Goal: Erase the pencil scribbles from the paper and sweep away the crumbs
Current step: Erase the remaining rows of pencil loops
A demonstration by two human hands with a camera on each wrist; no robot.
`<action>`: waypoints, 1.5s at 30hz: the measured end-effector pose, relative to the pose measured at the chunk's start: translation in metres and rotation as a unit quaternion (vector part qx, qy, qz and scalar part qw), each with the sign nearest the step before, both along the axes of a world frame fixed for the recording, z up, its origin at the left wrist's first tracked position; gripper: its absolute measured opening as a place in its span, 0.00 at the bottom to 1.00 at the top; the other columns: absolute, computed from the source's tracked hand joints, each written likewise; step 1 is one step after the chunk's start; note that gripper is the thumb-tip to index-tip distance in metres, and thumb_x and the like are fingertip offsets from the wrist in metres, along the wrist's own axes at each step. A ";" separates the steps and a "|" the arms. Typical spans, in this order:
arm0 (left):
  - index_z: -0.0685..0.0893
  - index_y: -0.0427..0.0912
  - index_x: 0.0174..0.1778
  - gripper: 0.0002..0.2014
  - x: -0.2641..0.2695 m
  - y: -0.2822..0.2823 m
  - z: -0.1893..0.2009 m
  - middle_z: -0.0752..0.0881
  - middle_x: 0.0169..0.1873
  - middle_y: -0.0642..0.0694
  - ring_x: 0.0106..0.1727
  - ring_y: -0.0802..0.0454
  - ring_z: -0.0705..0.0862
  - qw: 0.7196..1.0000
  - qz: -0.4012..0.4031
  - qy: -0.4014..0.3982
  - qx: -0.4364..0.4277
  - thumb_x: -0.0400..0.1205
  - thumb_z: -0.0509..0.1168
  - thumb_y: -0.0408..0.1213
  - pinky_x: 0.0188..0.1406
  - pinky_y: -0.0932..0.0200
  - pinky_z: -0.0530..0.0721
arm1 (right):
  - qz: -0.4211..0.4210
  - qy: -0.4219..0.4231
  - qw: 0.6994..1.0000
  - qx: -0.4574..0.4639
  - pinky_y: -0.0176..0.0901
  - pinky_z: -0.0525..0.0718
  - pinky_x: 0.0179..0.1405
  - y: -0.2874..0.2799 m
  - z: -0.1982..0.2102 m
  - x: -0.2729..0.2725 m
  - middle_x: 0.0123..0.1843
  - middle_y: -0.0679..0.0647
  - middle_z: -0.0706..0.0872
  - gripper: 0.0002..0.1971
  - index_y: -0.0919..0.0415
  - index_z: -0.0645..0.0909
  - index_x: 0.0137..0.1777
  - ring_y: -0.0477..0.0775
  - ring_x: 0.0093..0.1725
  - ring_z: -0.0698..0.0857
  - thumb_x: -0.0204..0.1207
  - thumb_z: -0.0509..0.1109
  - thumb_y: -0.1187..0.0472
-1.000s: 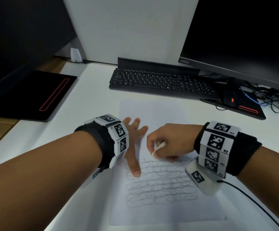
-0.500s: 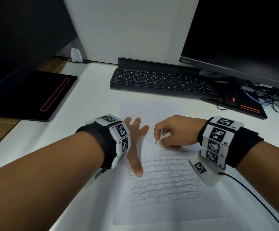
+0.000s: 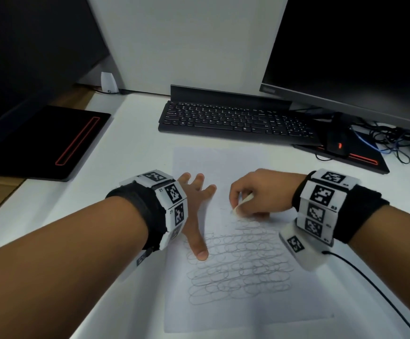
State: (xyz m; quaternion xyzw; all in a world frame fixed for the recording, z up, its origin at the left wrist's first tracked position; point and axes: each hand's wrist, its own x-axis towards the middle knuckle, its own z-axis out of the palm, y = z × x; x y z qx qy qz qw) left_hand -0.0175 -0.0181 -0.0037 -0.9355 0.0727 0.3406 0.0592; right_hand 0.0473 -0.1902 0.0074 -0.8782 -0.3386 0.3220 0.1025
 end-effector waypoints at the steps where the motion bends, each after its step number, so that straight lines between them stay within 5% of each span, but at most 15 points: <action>1: 0.30 0.55 0.84 0.69 0.000 0.000 0.000 0.30 0.84 0.47 0.84 0.39 0.32 1.000 0.002 -0.001 -0.002 0.63 0.77 0.67 0.80 0.31 0.48 | -0.017 -0.007 1.000 0.005 0.40 0.86 0.46 -0.001 0.000 0.003 0.35 0.50 0.91 0.02 0.50 0.84 0.47 0.45 0.31 0.87 0.77 0.73 0.55; 4: 0.30 0.55 0.84 0.69 0.000 0.001 0.000 0.30 0.84 0.47 0.84 0.39 0.32 1.000 0.002 0.002 -0.005 0.63 0.77 0.66 0.80 0.31 0.47 | 0.031 -0.006 0.999 -0.011 0.36 0.84 0.43 0.004 -0.004 -0.007 0.35 0.40 0.89 0.03 0.48 0.84 0.48 0.44 0.36 0.88 0.76 0.72 0.56; 6: 0.30 0.55 0.84 0.69 0.000 0.001 0.000 0.30 0.84 0.47 0.84 0.39 0.32 1.000 0.000 0.003 -0.006 0.64 0.77 0.66 0.80 0.32 0.47 | 0.055 0.020 0.998 -0.026 0.37 0.85 0.43 0.006 -0.004 -0.013 0.34 0.44 0.90 0.03 0.48 0.84 0.48 0.47 0.36 0.89 0.76 0.72 0.56; 9: 0.30 0.55 0.84 0.69 -0.001 0.002 -0.002 0.30 0.84 0.47 0.84 0.39 0.31 1.000 0.001 -0.003 -0.010 0.63 0.77 0.67 0.80 0.31 0.47 | -0.010 -0.025 1.000 -0.014 0.44 0.89 0.47 -0.003 0.000 0.004 0.36 0.50 0.91 0.02 0.49 0.85 0.47 0.45 0.32 0.88 0.76 0.73 0.55; 12: 0.31 0.55 0.84 0.69 -0.002 0.002 0.000 0.31 0.84 0.46 0.84 0.39 0.32 1.000 0.003 -0.003 -0.009 0.63 0.77 0.67 0.80 0.31 0.46 | -0.037 -0.023 0.999 -0.010 0.39 0.87 0.42 -0.006 -0.001 0.010 0.32 0.50 0.90 0.02 0.51 0.84 0.47 0.44 0.27 0.85 0.78 0.72 0.55; 18: 0.39 0.50 0.86 0.68 0.000 -0.012 -0.001 0.27 0.83 0.43 0.82 0.44 0.25 0.997 -0.031 -0.069 0.008 0.61 0.73 0.74 0.80 0.35 0.31 | -0.034 -0.047 0.998 -0.032 0.39 0.87 0.43 0.001 0.000 0.008 0.31 0.50 0.89 0.00 0.51 0.84 0.46 0.45 0.28 0.86 0.77 0.72 0.57; 26: 0.38 0.57 0.86 0.65 0.016 -0.037 -0.004 0.35 0.85 0.44 0.84 0.36 0.32 0.998 0.018 -0.035 -0.056 0.63 0.76 0.69 0.80 0.26 0.46 | -0.070 -0.036 0.997 0.002 0.38 0.86 0.40 -0.003 0.000 0.001 0.26 0.48 0.87 0.03 0.53 0.85 0.45 0.45 0.26 0.85 0.74 0.73 0.61; 31: 0.38 0.54 0.86 0.63 0.012 -0.038 0.003 0.34 0.85 0.44 0.84 0.39 0.30 0.998 -0.011 -0.024 -0.055 0.68 0.75 0.66 0.80 0.35 0.38 | -0.007 0.007 1.000 -0.010 0.38 0.85 0.40 0.001 0.000 -0.011 0.29 0.46 0.87 0.05 0.51 0.85 0.45 0.44 0.31 0.86 0.71 0.74 0.61; 35: 0.35 0.58 0.85 0.66 0.015 -0.034 -0.003 0.32 0.85 0.46 0.84 0.38 0.30 0.998 0.015 -0.017 -0.056 0.64 0.76 0.68 0.81 0.27 0.46 | -0.051 -0.025 0.998 0.006 0.38 0.86 0.41 -0.004 0.003 0.006 0.27 0.48 0.87 0.02 0.52 0.86 0.43 0.44 0.27 0.85 0.72 0.75 0.60; 40: 0.36 0.55 0.86 0.65 0.015 -0.037 -0.002 0.32 0.84 0.43 0.83 0.37 0.29 0.998 -0.002 -0.017 -0.053 0.65 0.76 0.67 0.79 0.30 0.40 | 0.035 0.011 0.999 -0.023 0.36 0.84 0.40 0.002 -0.001 -0.012 0.39 0.48 0.91 0.05 0.49 0.86 0.47 0.44 0.36 0.87 0.71 0.74 0.58; 45: 0.34 0.56 0.85 0.67 0.016 -0.034 -0.004 0.32 0.85 0.46 0.84 0.38 0.31 0.998 0.009 -0.018 -0.052 0.64 0.76 0.68 0.81 0.27 0.45 | -0.040 -0.026 0.999 0.009 0.40 0.86 0.43 -0.007 0.004 0.007 0.35 0.51 0.91 0.03 0.51 0.87 0.44 0.42 0.29 0.85 0.72 0.75 0.60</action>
